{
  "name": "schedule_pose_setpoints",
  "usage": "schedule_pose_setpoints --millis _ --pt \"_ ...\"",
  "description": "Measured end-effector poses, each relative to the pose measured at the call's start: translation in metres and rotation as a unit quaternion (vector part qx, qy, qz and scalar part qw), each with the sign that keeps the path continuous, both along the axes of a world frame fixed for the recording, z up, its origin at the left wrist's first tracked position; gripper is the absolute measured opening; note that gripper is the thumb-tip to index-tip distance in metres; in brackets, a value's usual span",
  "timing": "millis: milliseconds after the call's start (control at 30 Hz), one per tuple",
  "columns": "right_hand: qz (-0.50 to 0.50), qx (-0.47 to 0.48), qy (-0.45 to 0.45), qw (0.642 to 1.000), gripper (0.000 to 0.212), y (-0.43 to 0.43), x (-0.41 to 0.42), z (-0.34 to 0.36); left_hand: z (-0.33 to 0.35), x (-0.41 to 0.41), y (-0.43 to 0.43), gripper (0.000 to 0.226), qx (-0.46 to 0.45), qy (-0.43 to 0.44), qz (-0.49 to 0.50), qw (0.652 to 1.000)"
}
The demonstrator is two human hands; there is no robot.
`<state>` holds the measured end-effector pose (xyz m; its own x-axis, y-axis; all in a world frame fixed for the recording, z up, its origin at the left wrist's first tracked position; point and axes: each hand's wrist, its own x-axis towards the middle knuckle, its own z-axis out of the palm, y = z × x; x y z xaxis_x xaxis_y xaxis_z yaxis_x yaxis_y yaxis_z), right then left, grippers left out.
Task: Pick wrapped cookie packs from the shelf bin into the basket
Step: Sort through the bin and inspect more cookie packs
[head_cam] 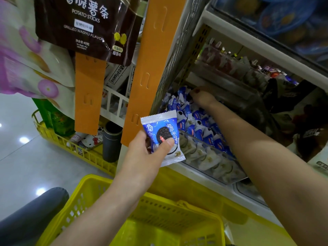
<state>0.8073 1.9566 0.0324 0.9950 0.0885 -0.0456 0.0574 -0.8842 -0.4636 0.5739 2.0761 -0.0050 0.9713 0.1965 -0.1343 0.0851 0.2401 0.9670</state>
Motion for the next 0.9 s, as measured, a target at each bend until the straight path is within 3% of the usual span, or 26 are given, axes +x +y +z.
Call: schedule_pose_setpoints --millis 133,300,633,900 --pt "-0.002 -0.025 -0.017 1.000 0.030 -0.021 0.000 0.004 0.000 0.001 0.001 0.027 0.002 -0.004 0.003 1.000" --pt "0.019 -0.167 0.026 0.985 0.030 -0.046 -0.010 0.002 -0.001 0.003 -0.002 0.029 -0.001 -0.014 0.003 1.000" --pt "-0.058 0.025 0.083 0.995 0.049 -0.039 -0.009 -0.006 -0.009 0.007 -0.008 0.029 0.025 -0.007 0.007 1.000" --pt "-0.037 -0.016 0.053 0.998 0.055 -0.037 -0.002 -0.001 -0.006 0.007 -0.007 0.022 0.014 -0.017 0.008 1.000"
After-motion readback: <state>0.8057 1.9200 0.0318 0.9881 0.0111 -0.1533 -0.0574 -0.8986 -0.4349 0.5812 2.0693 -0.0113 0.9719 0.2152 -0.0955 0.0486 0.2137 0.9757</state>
